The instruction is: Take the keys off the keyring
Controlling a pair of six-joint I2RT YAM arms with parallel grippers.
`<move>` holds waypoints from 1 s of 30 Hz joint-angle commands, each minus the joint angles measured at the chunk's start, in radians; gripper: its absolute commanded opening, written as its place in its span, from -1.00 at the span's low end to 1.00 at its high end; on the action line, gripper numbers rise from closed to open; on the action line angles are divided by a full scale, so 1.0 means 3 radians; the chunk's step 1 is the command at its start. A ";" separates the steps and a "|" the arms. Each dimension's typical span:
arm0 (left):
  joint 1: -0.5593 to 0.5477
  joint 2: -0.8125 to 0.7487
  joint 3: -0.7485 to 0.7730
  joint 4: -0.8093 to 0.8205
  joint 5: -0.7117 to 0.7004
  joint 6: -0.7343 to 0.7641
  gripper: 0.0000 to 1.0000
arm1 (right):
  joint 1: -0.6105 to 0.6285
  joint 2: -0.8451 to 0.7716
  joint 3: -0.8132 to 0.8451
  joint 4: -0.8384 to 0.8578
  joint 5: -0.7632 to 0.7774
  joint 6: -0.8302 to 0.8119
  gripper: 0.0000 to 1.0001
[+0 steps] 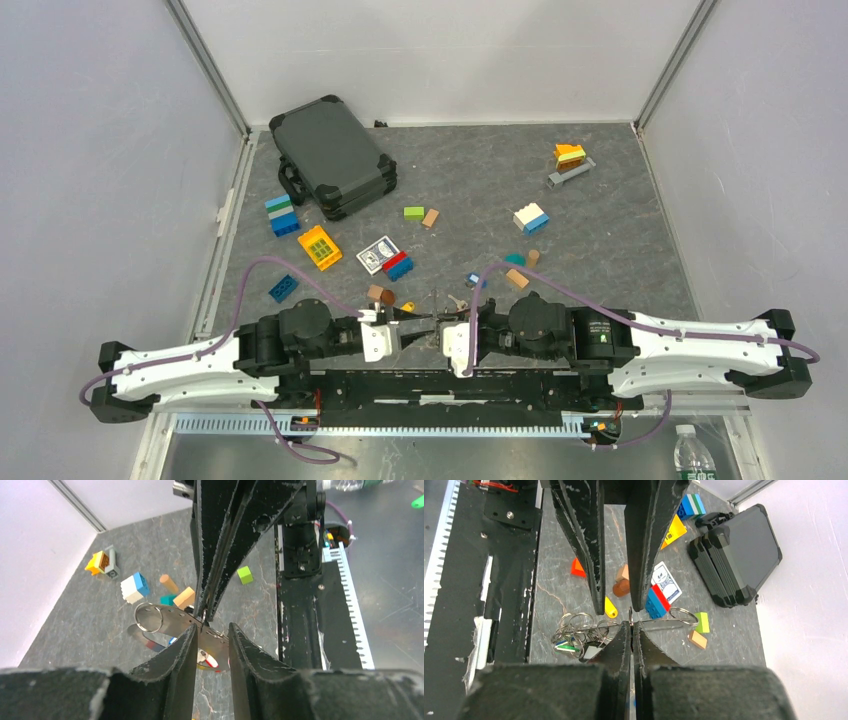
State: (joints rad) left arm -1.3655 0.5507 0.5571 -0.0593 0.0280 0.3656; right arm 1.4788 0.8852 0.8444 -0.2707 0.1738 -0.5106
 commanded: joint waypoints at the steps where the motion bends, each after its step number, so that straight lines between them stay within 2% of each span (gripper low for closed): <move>1: -0.0008 0.0127 0.0168 -0.0170 -0.0064 0.0125 -0.28 | 0.0005 0.0019 0.0233 -0.0149 0.0108 -0.0007 -1.00; 21: -0.0006 0.0214 0.0134 -0.0016 -0.0069 0.0137 -0.26 | 0.0005 0.0089 0.0205 -0.0026 -0.0115 0.0004 -1.00; 30: -0.0009 0.0280 0.0165 -0.0058 -0.0040 0.0150 -0.48 | 0.0005 0.0139 0.0218 0.0001 -0.0200 0.0010 -1.00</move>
State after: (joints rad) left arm -1.3655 0.6338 0.5697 -0.1001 0.0093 0.3725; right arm 1.4788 0.9306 0.8646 -0.3508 0.1345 -0.5102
